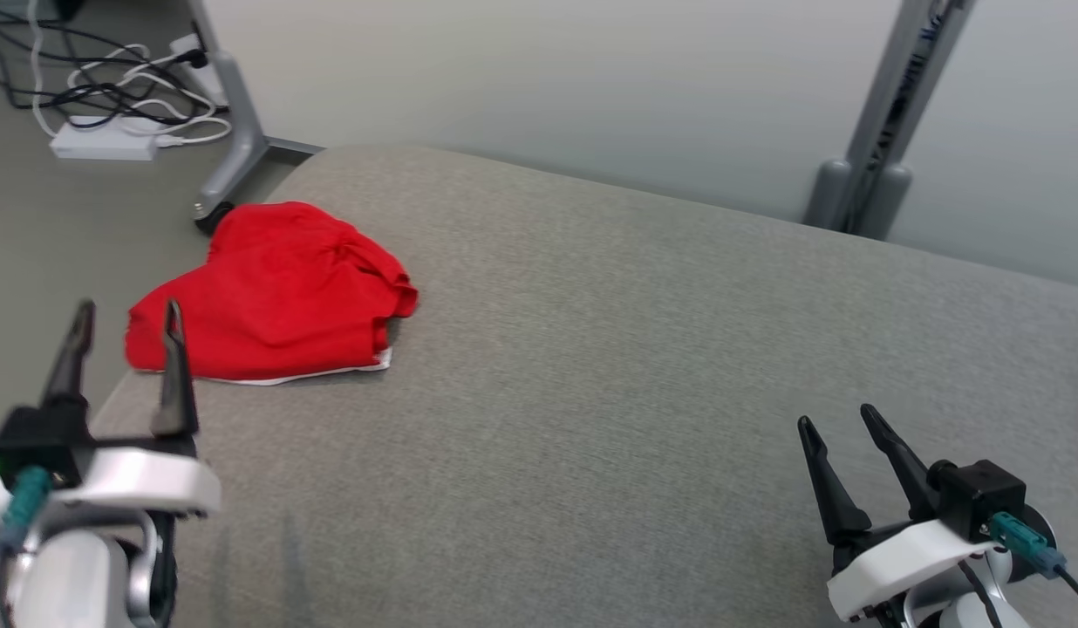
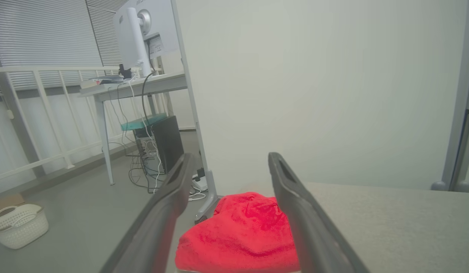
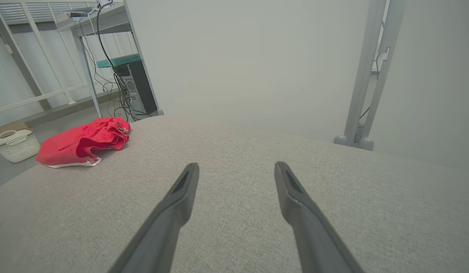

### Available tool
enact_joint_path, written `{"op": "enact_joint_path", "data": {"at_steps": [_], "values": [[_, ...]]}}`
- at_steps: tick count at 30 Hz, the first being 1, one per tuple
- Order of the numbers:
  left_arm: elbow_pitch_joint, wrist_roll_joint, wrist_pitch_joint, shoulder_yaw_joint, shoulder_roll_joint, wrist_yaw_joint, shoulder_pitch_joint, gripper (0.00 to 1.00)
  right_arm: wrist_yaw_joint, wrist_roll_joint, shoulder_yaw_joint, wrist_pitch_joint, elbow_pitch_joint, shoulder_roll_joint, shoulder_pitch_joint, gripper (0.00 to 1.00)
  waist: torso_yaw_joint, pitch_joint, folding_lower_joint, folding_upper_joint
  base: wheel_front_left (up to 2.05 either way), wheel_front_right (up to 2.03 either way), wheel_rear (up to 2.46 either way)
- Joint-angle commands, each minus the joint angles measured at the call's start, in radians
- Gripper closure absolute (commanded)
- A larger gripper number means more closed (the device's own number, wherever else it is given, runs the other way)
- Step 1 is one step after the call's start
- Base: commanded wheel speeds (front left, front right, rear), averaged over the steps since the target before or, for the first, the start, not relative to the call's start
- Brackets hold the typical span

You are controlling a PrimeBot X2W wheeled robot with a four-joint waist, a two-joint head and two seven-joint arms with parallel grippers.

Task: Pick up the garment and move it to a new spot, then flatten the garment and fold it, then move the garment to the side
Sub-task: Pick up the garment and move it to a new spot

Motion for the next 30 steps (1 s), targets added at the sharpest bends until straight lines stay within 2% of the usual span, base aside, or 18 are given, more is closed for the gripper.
{"op": "enact_joint_path", "data": {"at_steps": [1, 8, 10, 15, 24, 26, 30], "values": [[0.006, -0.006, 0.001, 0.007, 0.013, -0.006, -0.035, 0.00, 0.000, -0.006, 0.001, 0.001, -0.005, -0.011, -0.011, 0.00, -0.039, 0.020, 0.0000, 0.0000, 0.00, 0.00, 0.00], [0.127, -0.063, 0.033, 0.038, 0.068, -0.047, -0.230, 0.00, 0.000, -0.009, 0.011, 0.009, -0.013, -0.021, -0.049, 0.00, -0.150, 0.067, 0.0000, 0.0000, 0.00, 0.00, 0.00], [0.188, -0.048, 0.056, 0.032, 0.103, -0.058, -0.271, 0.00, 0.000, -0.008, 0.013, 0.010, -0.013, -0.026, -0.059, 0.00, -0.181, 0.081, 0.0000, 0.0000, 0.00, 0.00, 0.00], [0.323, -0.090, 0.071, 0.052, 0.154, -0.087, -0.405, 0.00, 0.000, -0.007, 0.016, 0.013, -0.021, -0.032, -0.089, 0.00, -0.255, 0.126, 0.0000, 0.0000, 0.00, 0.00, 0.00], [0.608, -0.118, 0.160, 0.040, 0.263, -0.129, -0.569, 0.00, 0.000, 0.001, 0.023, 0.023, -0.022, -0.046, -0.131, 0.00, -0.363, 0.198, 0.0000, 0.0000, 0.00, 0.00, 0.00], [0.656, -0.137, 0.176, 0.038, 0.266, -0.136, -0.599, 0.00, 0.000, 0.005, 0.022, 0.026, -0.022, -0.051, -0.136, 0.00, -0.380, 0.208, 0.0000, 0.0000, 0.00, 0.00, 0.00], [0.758, -0.154, 0.250, 0.023, 0.308, -0.144, -0.639, 0.00, 0.000, 0.011, 0.023, 0.035, -0.024, -0.060, -0.149, 0.00, -0.410, 0.229, 0.0000, 0.0000, 0.00, 0.00, 0.00]]}}
